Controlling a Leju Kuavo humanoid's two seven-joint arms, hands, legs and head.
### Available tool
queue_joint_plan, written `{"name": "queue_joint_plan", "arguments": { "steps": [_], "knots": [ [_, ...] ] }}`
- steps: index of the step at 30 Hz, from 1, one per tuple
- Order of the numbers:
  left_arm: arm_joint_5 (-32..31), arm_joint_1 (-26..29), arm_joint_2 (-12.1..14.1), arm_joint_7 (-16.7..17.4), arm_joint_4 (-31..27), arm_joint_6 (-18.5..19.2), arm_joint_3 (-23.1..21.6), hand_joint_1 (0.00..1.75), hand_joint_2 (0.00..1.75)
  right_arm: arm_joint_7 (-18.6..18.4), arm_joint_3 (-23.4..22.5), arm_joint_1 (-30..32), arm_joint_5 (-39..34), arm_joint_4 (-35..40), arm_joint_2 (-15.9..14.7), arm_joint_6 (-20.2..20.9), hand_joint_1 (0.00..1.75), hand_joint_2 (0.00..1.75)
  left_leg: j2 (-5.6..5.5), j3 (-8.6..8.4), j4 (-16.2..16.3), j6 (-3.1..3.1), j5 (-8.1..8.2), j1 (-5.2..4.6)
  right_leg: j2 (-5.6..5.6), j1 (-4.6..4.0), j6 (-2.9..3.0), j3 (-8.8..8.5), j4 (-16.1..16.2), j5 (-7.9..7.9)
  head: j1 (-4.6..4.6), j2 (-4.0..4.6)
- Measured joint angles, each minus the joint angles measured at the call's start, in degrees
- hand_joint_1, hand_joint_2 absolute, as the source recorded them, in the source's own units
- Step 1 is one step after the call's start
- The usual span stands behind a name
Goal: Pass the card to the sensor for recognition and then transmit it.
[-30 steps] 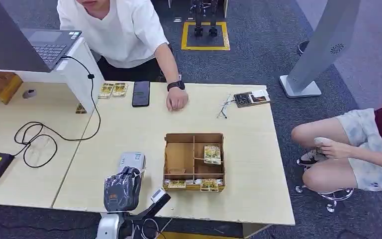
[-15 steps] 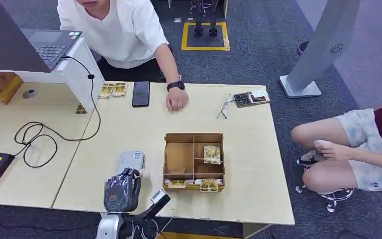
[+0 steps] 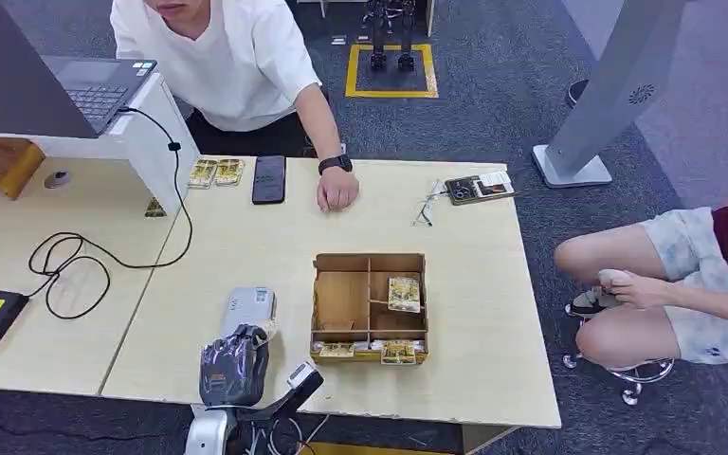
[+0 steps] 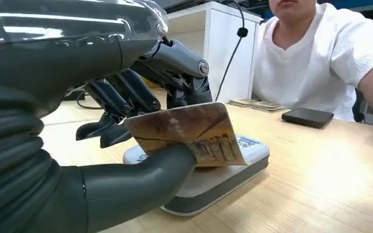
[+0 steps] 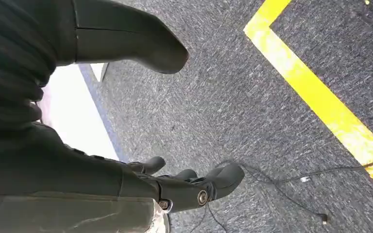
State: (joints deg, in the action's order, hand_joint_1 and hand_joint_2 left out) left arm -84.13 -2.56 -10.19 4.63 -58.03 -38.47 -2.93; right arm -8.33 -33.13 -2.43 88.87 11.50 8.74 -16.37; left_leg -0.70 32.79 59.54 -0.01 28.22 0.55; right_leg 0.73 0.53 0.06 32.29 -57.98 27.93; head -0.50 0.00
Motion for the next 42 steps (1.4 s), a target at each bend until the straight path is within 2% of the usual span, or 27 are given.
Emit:
{"name": "queue_joint_plan", "arguments": {
  "steps": [26, 28, 31, 34, 36, 38, 42],
  "knots": [
    [3.41, -3.28, 0.81, -0.79, 5.94, 0.00, -1.86, 1.75, 1.75, 0.20, 0.00, 0.01, 0.02, 0.00, -0.20, -0.35, 0.00, 1.75, -0.13, -0.31, -0.04, 0.03, -0.02, -0.01, -0.14, 0.00, 0.00, -0.38, 0.00, 0.01, 0.00, 0.00],
    [4.24, -2.73, 0.72, -3.35, 4.80, -0.02, -1.60, 1.75, 1.75, 0.20, -0.02, 0.01, 0.02, 0.00, -0.20, -0.35, 0.00, 1.75, -0.14, -0.31, -0.04, 0.06, -0.05, -0.01, -0.14, 0.00, 0.01, -0.38, 0.00, 0.00, 0.00, 0.00],
    [5.26, -0.53, -0.67, -9.91, 0.27, -0.04, 0.78, 1.75, 1.75, 0.20, -0.02, 0.15, 0.09, -0.02, -0.20, -0.37, 0.00, 1.75, -0.13, -0.28, -0.03, 0.05, -0.07, 0.00, -0.11, 0.00, 0.02, -0.30, 0.00, -0.01, 0.02, 0.00],
    [7.67, 1.17, -3.73, -19.02, -5.30, -0.11, 5.47, 1.75, 1.75, 0.20, 0.00, 0.16, 0.28, -0.02, -0.20, -0.44, 0.00, 1.75, -0.13, -0.11, -0.01, 0.01, -0.10, -0.01, -0.12, 0.00, 0.02, -0.14, 0.00, -0.02, 0.02, 0.00],
    [9.73, 1.72, -5.05, -23.11, -8.36, -0.11, 8.51, 1.75, 1.75, 0.17, 0.00, 0.15, 0.35, -0.02, -0.20, -0.44, 0.00, 1.75, -0.09, -0.07, 0.00, 0.01, -0.10, 0.00, -0.06, 0.00, 0.05, -0.05, 0.00, -0.06, 0.09, 0.00],
    [12.03, 2.23, -5.40, -24.98, -11.60, -0.11, 10.36, 1.75, 1.75, 0.15, 0.00, 0.22, 0.39, -0.04, -0.20, -0.44, 0.00, 1.75, -0.02, -0.05, 0.01, 0.01, -0.10, 0.00, -0.01, 0.00, 0.06, 0.02, 0.00, -0.06, 0.02, 0.00],
    [14.60, 2.89, -5.55, -26.45, -16.83, -0.09, 11.52, 1.75, 1.75, -0.04, 0.00, 0.17, 0.68, -0.09, -0.20, -0.44, 0.00, 1.75, -0.04, 0.03, 0.00, 0.01, -0.09, 0.02, -0.03, -0.01, 0.06, 0.10, 0.00, -0.04, 0.02, 0.00]
  ]
}}
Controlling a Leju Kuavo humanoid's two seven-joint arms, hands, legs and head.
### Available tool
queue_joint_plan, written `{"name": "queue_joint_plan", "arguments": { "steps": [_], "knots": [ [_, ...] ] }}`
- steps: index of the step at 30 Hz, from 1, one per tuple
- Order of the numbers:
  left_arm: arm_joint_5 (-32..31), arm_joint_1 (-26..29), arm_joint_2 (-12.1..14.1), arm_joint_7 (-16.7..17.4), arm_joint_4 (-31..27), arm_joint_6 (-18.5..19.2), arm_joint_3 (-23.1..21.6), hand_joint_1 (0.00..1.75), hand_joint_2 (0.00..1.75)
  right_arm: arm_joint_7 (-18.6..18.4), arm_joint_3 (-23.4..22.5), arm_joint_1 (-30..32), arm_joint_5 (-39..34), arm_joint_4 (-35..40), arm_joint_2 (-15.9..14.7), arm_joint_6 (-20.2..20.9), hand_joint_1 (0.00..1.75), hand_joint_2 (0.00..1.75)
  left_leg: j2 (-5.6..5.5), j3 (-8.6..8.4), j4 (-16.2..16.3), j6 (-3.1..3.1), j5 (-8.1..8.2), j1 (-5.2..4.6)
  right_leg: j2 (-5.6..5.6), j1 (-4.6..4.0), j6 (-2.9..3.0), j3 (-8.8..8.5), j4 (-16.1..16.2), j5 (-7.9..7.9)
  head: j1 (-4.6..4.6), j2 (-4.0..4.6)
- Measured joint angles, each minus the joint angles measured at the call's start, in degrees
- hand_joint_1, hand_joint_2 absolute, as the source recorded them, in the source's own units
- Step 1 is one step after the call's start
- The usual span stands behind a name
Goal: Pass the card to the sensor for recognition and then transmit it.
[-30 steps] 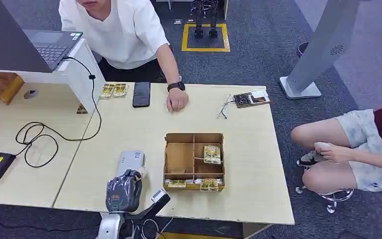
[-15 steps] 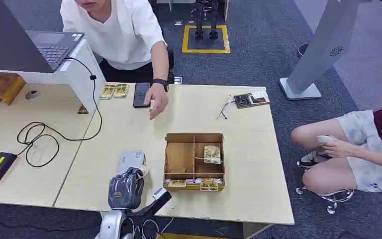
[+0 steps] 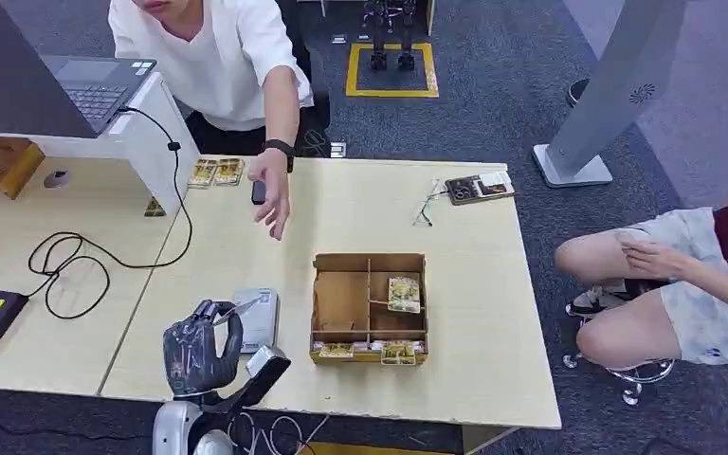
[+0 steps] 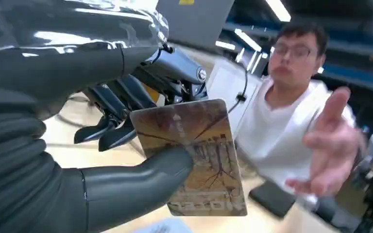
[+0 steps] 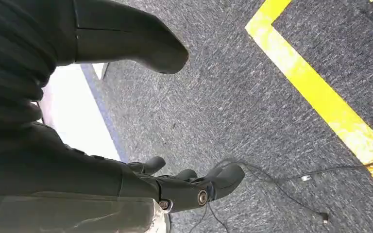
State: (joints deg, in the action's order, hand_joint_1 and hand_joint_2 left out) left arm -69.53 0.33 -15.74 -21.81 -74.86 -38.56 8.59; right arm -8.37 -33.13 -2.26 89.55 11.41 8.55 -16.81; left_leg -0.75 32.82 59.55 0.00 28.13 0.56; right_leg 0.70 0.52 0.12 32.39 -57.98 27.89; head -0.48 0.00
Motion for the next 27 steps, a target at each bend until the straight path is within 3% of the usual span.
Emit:
{"name": "queue_joint_plan", "arguments": {
  "steps": [13, 22, 27],
  "knots": [
    [-0.15, 0.33, -0.02, -0.92, -5.20, 0.00, 1.05, 1.75, 1.75, 0.07, 0.00, -0.02, 0.15, -0.07, 0.00, -0.02, 0.00, 1.75, 0.02, 0.09, 0.00, 0.00, 0.00, -0.01, 0.01, 0.00, 0.00, 0.10, 0.00, 0.00, -0.02, 0.00],
    [-2.03, -1.65, -0.02, 0.26, -4.70, 0.04, 2.86, 1.75, 1.75, 0.26, 0.20, -0.05, 0.15, -0.07, 0.00, -0.02, 0.00, 1.75, 0.03, 0.10, 0.00, 0.00, 0.00, 0.00, 0.02, 0.00, 0.00, 0.14, 0.00, 0.00, -0.02, 0.00],
    [-2.95, -5.94, 0.07, 3.19, -1.70, 0.04, 4.04, 1.75, 1.75, 0.24, 0.63, -0.11, 0.15, -0.07, 0.00, -0.02, 0.00, 1.75, 0.01, 0.13, 0.00, 0.03, -0.02, 0.00, 0.00, 0.00, 0.00, 0.13, -0.01, -0.01, -0.02, 0.00]
  ]
}}
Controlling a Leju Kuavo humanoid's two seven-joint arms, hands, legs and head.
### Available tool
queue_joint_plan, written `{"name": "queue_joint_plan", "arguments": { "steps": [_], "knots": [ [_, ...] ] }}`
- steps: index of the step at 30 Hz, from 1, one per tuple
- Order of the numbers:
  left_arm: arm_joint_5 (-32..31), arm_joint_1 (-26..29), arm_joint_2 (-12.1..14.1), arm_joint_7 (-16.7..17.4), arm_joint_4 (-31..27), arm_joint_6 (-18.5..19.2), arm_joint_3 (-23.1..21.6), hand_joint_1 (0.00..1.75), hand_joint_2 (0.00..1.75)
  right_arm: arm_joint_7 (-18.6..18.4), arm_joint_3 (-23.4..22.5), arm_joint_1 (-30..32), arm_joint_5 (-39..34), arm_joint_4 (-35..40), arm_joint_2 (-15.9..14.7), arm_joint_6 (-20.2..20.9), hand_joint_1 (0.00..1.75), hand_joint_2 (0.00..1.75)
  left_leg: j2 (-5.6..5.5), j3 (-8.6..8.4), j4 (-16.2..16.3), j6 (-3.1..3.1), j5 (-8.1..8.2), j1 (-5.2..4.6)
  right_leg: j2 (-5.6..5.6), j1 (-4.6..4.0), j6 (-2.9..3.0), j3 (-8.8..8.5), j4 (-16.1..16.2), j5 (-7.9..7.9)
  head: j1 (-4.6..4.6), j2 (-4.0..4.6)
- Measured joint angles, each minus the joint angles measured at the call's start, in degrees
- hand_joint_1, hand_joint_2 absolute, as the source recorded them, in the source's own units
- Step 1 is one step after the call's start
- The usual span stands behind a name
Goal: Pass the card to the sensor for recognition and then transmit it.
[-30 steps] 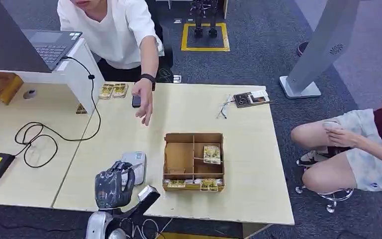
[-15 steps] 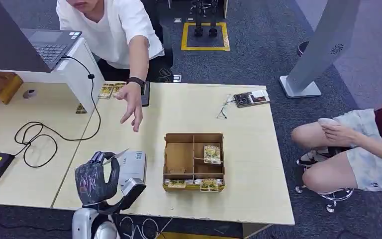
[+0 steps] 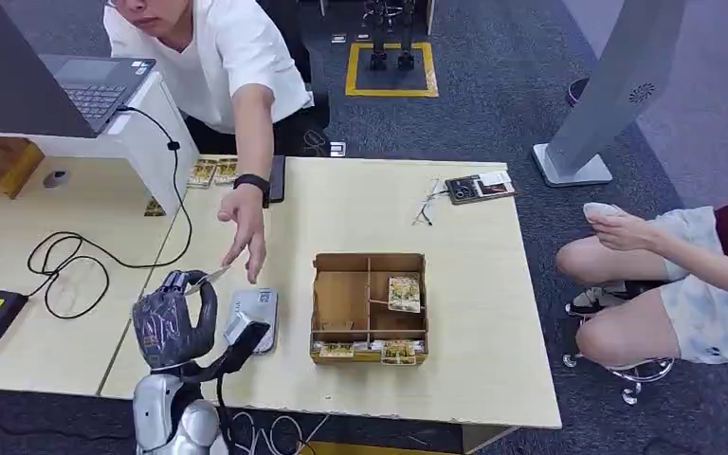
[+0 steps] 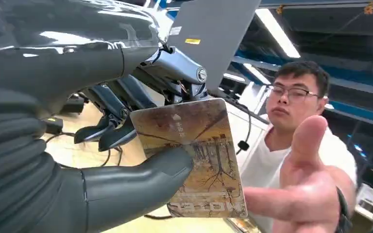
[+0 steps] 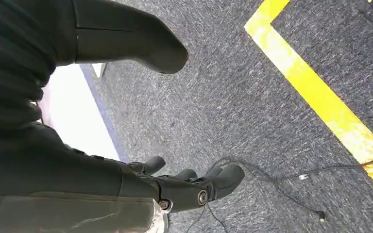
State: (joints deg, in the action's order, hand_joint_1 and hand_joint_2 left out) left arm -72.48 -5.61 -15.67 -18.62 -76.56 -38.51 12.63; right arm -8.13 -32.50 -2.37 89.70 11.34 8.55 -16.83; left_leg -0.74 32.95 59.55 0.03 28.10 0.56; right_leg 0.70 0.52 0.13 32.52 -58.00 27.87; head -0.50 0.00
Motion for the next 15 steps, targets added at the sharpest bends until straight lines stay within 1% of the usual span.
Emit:
{"name": "queue_joint_plan", "arguments": {
  "steps": [1, 5, 7, 10, 13, 14, 15],
  "knots": [
    [-0.04, -0.69, -0.02, 0.13, 0.63, 0.00, 0.07, 1.75, 1.75, 0.00, 0.11, 0.00, 0.00, -0.02, 0.00, 0.02, 0.00, 1.75, -0.01, 0.00, 0.00, 0.00, 0.00, 0.00, -0.01, 0.00, 0.00, 0.00, 0.00, 0.00, 0.02, 0.00],
    [1.09, -4.10, 0.00, 3.27, 3.60, 0.00, 0.06, 1.75, 1.75, 0.00, 0.41, -0.05, 0.00, 0.00, 0.00, 0.02, 0.00, 1.75, -0.04, 0.02, 0.01, 0.00, 0.00, 0.00, -0.04, 0.00, -0.01, 0.00, 0.00, 0.00, 0.00, 0.00],
    [2.20, -6.02, 0.00, 4.28, 5.39, 0.00, 0.06, 1.75, 1.75, 0.00, 0.63, -0.15, 0.00, 0.00, 0.00, 0.02, 0.00, 1.75, -0.06, 0.03, 0.01, 0.00, -0.01, 0.00, -0.05, 0.00, -0.01, 0.00, 0.00, 0.00, 0.00, 0.00],
    [5.03, -8.07, -0.09, 4.48, 7.52, 0.00, 0.06, 1.75, 1.75, 0.00, 0.79, -0.26, 0.00, 0.00, 0.00, 0.00, 0.00, 1.75, -0.05, 0.03, 0.01, 0.00, -0.01, 0.00, -0.02, 0.00, 0.00, 0.01, 0.00, -0.01, 0.00, 0.00],
    [7.04, -9.49, -0.57, 3.47, 8.81, 0.00, 0.04, 1.75, 1.75, -0.15, 0.87, -0.26, 0.00, -0.02, -0.02, 0.02, 0.00, 1.75, -0.04, 0.04, 0.02, 0.00, 0.00, 0.00, -0.02, 0.00, 0.00, 0.03, 0.00, -0.01, 0.00, 0.00],
    [7.21, -9.86, -0.83, 3.23, 9.14, 0.00, 0.02, 1.55, 1.75, -0.24, 0.92, -0.29, 0.00, 0.00, -0.02, 0.02, 0.00, 1.75, -0.04, 0.04, 0.02, 0.00, 0.00, 0.00, -0.02, 0.00, 0.00, 0.03, 0.00, -0.01, 0.00, 0.00],
    [7.54, -10.36, -1.14, 2.67, 9.55, 0.00, -0.02, 0.35, 1.75, -0.28, 1.01, -0.31, 0.00, 0.00, -0.02, 0.02, 0.00, 1.75, -0.05, 0.04, 0.02, 0.00, 0.00, 0.00, -0.01, 0.00, 0.00, 0.03, 0.00, -0.01, 0.00, 0.00]
  ]
}}
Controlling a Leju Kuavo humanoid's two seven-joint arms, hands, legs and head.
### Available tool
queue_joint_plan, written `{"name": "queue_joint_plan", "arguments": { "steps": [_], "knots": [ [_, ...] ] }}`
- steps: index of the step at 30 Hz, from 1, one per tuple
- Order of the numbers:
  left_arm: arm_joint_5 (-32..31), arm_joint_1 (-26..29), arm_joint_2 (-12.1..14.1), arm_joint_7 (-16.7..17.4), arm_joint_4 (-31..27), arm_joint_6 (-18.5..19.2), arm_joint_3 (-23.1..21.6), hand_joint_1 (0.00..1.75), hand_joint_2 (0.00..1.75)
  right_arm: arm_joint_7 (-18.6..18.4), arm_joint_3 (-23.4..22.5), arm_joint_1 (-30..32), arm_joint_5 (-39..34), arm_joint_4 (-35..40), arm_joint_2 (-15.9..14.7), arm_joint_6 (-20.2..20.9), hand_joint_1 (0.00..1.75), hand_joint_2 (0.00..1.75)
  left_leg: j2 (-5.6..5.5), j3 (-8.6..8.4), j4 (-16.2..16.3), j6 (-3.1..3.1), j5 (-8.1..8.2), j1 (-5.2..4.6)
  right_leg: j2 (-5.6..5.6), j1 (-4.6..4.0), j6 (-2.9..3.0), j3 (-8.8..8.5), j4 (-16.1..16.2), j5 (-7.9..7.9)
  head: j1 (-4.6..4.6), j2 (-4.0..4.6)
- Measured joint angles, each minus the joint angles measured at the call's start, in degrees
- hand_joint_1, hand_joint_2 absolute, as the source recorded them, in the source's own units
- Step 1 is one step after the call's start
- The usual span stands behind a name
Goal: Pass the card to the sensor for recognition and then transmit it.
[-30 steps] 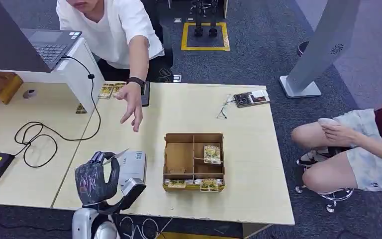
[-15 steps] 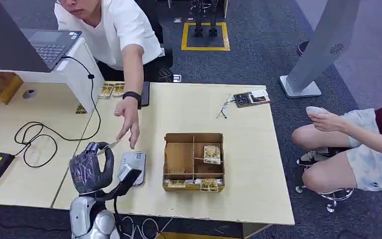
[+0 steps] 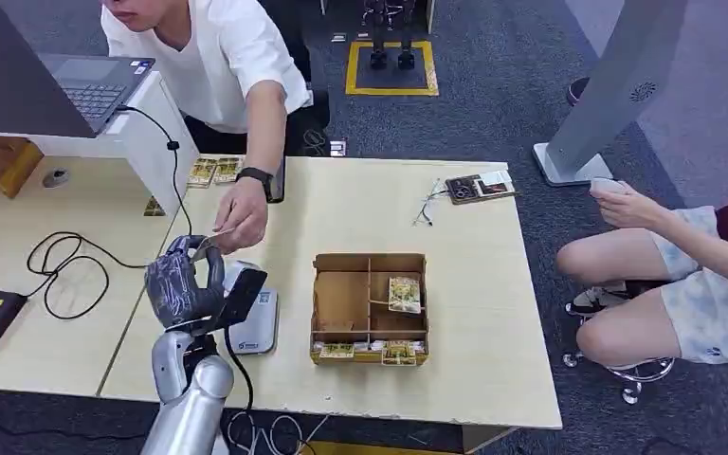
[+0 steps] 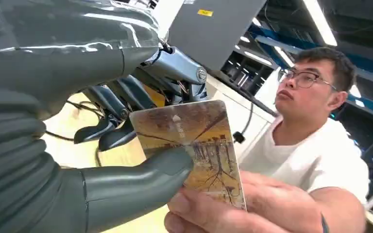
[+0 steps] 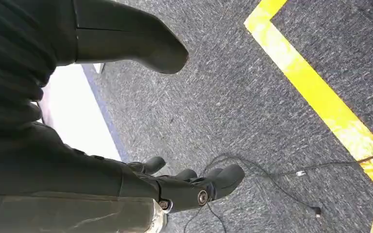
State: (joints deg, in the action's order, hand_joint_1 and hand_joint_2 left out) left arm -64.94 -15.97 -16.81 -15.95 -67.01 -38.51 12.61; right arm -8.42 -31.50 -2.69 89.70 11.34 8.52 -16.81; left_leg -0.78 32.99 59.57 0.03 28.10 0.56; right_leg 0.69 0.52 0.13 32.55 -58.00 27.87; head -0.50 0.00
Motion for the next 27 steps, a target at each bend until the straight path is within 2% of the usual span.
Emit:
{"name": "queue_joint_plan", "arguments": {
  "steps": [1, 2, 10, 17, 21, 24, 27],
  "knots": [
    [0.02, -0.32, -0.24, -0.29, 0.24, 0.00, -0.07, 0.35, 1.75, 0.00, 0.07, -0.01, 0.00, 0.00, 0.00, 0.00, 0.00, 1.75, 0.00, 0.00, 0.00, 0.00, 0.00, 0.00, 0.00, 0.00, 0.00, 0.00, 0.00, 0.00, 0.00, 0.00],
    [0.11, -0.62, -0.42, -0.51, 0.59, 0.00, -0.18, 0.00, 1.75, -0.02, 0.11, -0.04, 0.00, 0.00, 0.00, 0.00, 0.00, 1.75, 0.00, 0.00, 0.00, 0.00, 0.00, 0.00, 0.02, 0.00, 0.00, 0.00, 0.00, 0.00, 0.02, 0.00],
    [3.01, -1.42, -0.74, -2.21, 2.38, 0.02, -1.57, 0.00, 1.75, 0.00, 0.17, -0.18, -0.07, 0.00, 0.00, 0.00, 0.00, 1.75, 0.02, 0.01, 0.00, 0.00, 0.01, 0.00, 0.04, 0.00, 0.00, 0.02, 0.00, 0.00, 0.00, 0.00],
    [10.03, -0.80, -0.59, -4.42, 1.38, 0.02, -4.80, 0.00, 1.75, 0.11, 0.15, -0.09, -0.81, -0.02, 0.00, -0.44, 0.00, 1.75, 0.00, 0.05, 0.00, 0.00, 0.00, 0.00, 0.00, 0.00, 0.00, 0.01, 0.00, 0.00, 0.00, 0.00],
    [7.51, 1.58, -0.09, -4.81, -2.15, 0.02, -7.92, 0.00, 1.75, 0.33, 0.13, 0.10, -0.85, -0.02, 0.00, -0.48, 0.00, 1.75, 0.00, 0.08, 0.00, 0.00, 0.01, 0.00, 0.00, 0.00, -0.01, 0.03, 0.00, 0.01, 0.02, 0.00],
    [0.86, 3.89, 0.24, -7.65, -6.88, 0.00, -9.62, 0.00, 1.75, 0.35, 0.11, 0.12, -0.87, -0.02, -0.02, -0.50, 0.00, 1.75, 0.00, 0.10, 0.00, -0.01, 0.02, 0.00, 0.00, 0.00, -0.01, 0.05, 0.01, 0.02, 0.00, 0.00],
    [-2.34, 5.69, 0.39, -10.30, -11.06, 0.02, -10.38, 0.00, 1.75, 0.35, 0.07, 0.11, -0.92, -0.02, -0.04, -0.55, 0.00, 1.75, 0.00, 0.10, -0.01, -0.03, 0.03, 0.00, -0.01, 0.00, -0.01, 0.04, 0.00, 0.02, 0.02, 0.00]
  ]
}}
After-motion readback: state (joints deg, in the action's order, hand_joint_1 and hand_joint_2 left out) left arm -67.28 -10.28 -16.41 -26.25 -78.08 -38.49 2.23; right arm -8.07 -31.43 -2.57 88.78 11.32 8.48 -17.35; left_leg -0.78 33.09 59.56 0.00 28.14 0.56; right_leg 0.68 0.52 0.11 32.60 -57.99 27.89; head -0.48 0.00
